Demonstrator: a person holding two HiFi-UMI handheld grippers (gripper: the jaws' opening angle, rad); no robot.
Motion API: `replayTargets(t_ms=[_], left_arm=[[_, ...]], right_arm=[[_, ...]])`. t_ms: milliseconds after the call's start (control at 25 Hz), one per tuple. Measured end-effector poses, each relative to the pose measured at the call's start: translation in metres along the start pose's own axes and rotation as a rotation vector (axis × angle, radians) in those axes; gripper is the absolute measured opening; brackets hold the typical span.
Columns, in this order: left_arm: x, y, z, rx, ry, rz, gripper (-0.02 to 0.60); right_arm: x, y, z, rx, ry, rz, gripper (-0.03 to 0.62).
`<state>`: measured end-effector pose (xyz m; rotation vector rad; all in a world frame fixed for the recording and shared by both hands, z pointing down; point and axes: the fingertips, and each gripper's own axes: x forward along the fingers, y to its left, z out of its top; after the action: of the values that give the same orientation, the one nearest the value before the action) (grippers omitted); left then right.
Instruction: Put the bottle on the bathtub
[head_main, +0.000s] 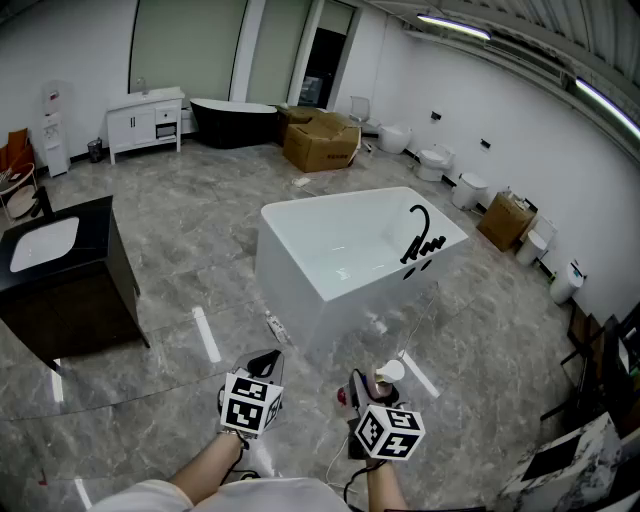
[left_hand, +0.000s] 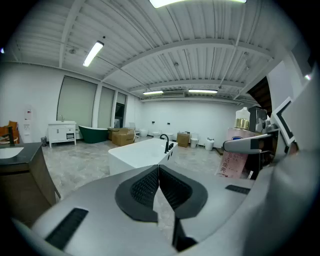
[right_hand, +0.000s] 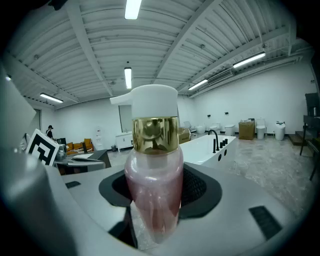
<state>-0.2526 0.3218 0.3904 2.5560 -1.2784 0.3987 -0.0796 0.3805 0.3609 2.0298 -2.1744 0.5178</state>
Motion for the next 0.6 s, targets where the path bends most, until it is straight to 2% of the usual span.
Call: replayTargets(t_ms=[360,600], left_arm=[[0.005,0.013,0.003,0.002,-0.005,-0.01,0.017],[0.002,0.025,0.002,0.008,0.0,-0.024,0.017]], right_arm=[[0.011,0.007,0.003,-0.002,-0.005,-0.009,0.232],[0.013,0.013,0.003,0.043,-0.013,-0.03,0.233]])
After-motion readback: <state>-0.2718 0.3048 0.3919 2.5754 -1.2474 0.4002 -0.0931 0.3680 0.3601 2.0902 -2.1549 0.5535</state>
